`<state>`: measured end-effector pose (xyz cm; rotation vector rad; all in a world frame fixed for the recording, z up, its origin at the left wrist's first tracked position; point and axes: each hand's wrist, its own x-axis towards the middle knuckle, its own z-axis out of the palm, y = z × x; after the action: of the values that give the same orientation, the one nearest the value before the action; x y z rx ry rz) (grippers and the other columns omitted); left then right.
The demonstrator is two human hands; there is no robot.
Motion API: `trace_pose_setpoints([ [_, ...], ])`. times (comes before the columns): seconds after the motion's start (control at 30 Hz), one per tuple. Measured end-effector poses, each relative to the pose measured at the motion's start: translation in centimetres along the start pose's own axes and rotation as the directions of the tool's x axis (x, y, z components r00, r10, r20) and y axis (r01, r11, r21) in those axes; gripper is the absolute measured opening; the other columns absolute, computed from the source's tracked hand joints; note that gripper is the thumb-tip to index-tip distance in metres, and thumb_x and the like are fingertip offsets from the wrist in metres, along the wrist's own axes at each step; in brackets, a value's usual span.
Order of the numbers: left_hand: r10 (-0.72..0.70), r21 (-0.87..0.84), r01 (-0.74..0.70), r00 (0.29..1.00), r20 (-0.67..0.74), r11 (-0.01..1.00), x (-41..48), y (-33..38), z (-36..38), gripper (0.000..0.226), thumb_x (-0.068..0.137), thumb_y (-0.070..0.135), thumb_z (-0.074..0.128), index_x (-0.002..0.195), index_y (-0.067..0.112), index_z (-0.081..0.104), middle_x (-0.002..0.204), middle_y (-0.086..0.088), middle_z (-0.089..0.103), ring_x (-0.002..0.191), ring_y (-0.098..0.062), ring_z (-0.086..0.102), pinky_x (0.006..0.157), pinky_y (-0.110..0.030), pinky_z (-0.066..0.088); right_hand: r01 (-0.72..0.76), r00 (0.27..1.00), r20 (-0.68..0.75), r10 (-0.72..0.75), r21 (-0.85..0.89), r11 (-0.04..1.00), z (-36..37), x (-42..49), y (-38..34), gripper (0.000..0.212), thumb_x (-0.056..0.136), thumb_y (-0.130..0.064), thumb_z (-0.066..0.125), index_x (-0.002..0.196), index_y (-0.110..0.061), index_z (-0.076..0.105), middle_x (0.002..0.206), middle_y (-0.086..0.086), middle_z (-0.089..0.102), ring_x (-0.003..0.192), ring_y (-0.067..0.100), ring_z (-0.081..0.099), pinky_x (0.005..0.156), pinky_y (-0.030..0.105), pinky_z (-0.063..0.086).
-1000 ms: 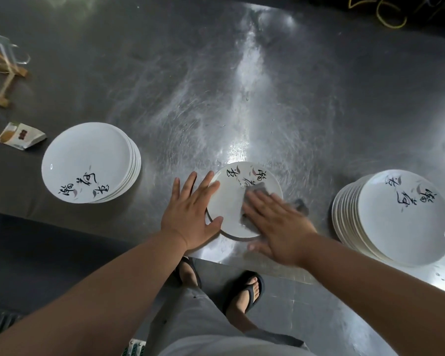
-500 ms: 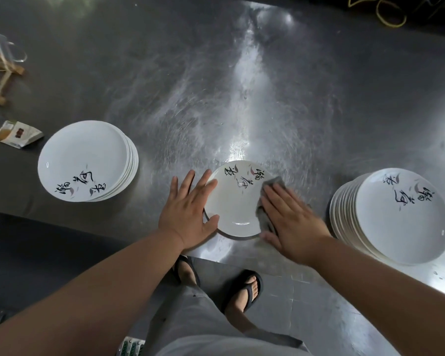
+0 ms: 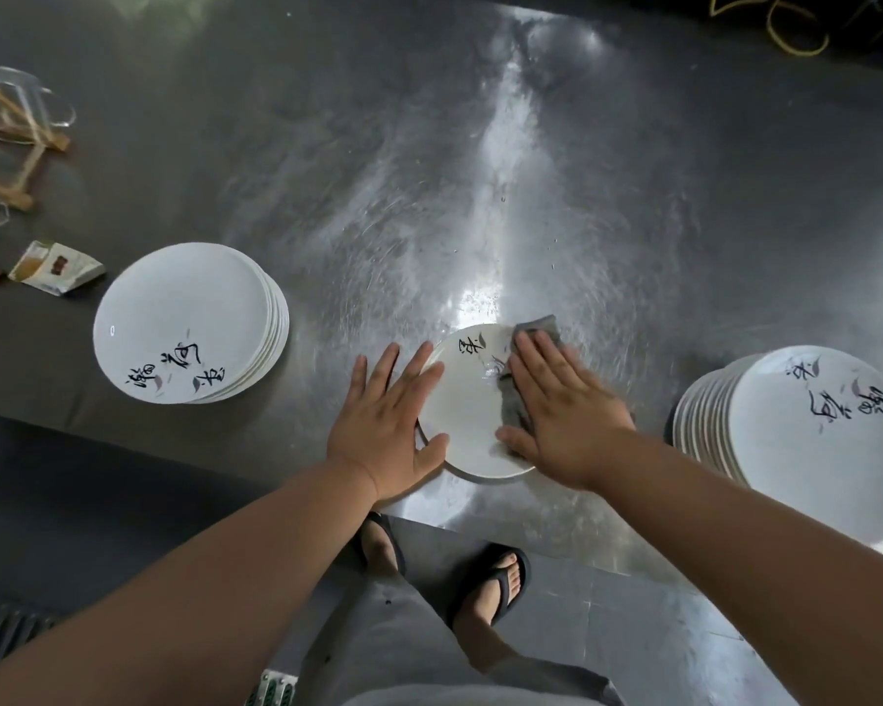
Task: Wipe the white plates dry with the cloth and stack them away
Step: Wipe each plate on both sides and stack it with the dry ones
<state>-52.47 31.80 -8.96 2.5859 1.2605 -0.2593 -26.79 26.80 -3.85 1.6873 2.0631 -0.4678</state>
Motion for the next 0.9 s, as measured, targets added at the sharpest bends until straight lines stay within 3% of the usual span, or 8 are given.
trace_pose_setpoints([
  [0.17, -0.019, 0.000, 0.019, 1.000, -0.006, 1.000, -0.1, 0.1, -0.1, 0.083, 0.096, 0.067, 0.030, 0.166, 0.028, 0.011, 0.174, 0.006, -0.014, 0.160, -0.029, -0.013, 0.128, -0.056, -0.006, 0.140, 0.990, -0.023, -0.140, -0.003, 0.990, -1.3, 4.1, -1.8, 0.093, 0.097, -0.078, 0.000, 0.161, -0.016, -0.025, 0.162, 0.003, -0.044, 0.150, 0.019, -0.040, 0.129, 0.043, -0.012],
  [0.33, -0.027, -0.005, 0.027, 1.000, -0.017, 1.000, -0.1, 0.1, 0.0, 0.087, 0.094, 0.072, 0.033, 0.165, 0.027, 0.011, 0.174, 0.006, -0.015, 0.160, -0.029, -0.013, 0.128, -0.056, -0.005, -0.110, 0.993, -0.034, 0.116, 0.135, 0.985, 1.6, -2.1, -1.5, 0.096, 0.094, -0.078, -0.003, 0.161, -0.012, -0.022, 0.166, 0.007, -0.037, 0.152, 0.023, -0.037, 0.129, 0.044, -0.013],
  [0.43, 0.015, -0.069, -0.025, 0.990, -0.137, 0.997, -0.3, 0.0, 0.7, 0.084, 0.088, 0.074, 0.046, 0.153, 0.022, 0.036, 0.175, -0.001, 0.002, 0.160, -0.035, 0.007, 0.128, -0.058, 0.003, -0.203, 0.977, -0.004, 0.211, 0.261, 0.944, 2.6, -5.1, -3.6, 0.099, 0.090, -0.078, -0.001, 0.163, -0.013, -0.018, 0.169, 0.005, -0.031, 0.153, 0.022, -0.036, 0.127, 0.040, -0.014],
  [0.53, 0.088, -0.054, -0.100, 0.977, -0.196, 0.994, -0.6, -0.2, 1.0, 0.061, 0.090, 0.067, 0.050, 0.128, 0.019, 0.055, 0.174, -0.004, 0.014, 0.158, -0.037, 0.014, 0.127, -0.061, 0.013, -0.136, 0.988, -0.041, 0.150, 0.239, 0.961, 2.1, -3.3, -2.4, 0.098, 0.092, -0.078, 0.001, 0.162, -0.013, -0.021, 0.168, 0.003, -0.033, 0.151, 0.020, -0.039, 0.127, 0.039, -0.016],
  [0.6, 0.124, -0.038, -0.134, 0.973, -0.196, 0.990, -0.6, -0.2, 1.0, 0.050, 0.093, 0.060, 0.048, 0.122, 0.020, 0.057, 0.172, -0.002, 0.021, 0.159, -0.033, 0.013, 0.127, -0.060, 0.013, -0.051, 0.995, -0.078, 0.066, 0.183, 0.982, 0.9, -0.4, -0.3, 0.099, 0.093, -0.079, 0.000, 0.164, -0.012, -0.017, 0.170, 0.004, -0.028, 0.154, 0.021, -0.034, 0.130, 0.043, -0.010],
  [0.77, 0.116, -0.039, -0.125, 0.976, -0.182, 0.991, -0.3, 0.0, 0.8, 0.049, 0.091, 0.055, 0.053, 0.131, 0.026, 0.054, 0.165, -0.002, 0.036, 0.157, -0.034, 0.021, 0.128, -0.059, 0.011, 0.125, 0.990, -0.060, -0.125, -0.001, 0.992, -1.8, 4.6, 0.9, 0.101, 0.093, -0.081, 0.001, 0.164, -0.012, -0.018, 0.171, 0.005, -0.026, 0.156, 0.019, -0.028, 0.129, 0.042, -0.012],
  [0.9, 0.112, -0.008, -0.116, 0.976, -0.187, 0.993, -0.3, 0.1, 0.7, 0.070, 0.091, 0.064, 0.050, 0.155, 0.037, 0.041, 0.166, 0.000, 0.033, 0.157, -0.034, 0.021, 0.128, -0.060, 0.009, 0.004, 0.997, -0.079, 0.004, 0.095, 0.995, -0.3, 1.1, 0.4, 0.103, 0.089, -0.081, -0.007, 0.164, -0.011, -0.016, 0.170, 0.007, -0.026, 0.156, 0.021, -0.029, 0.128, 0.040, -0.015],
])
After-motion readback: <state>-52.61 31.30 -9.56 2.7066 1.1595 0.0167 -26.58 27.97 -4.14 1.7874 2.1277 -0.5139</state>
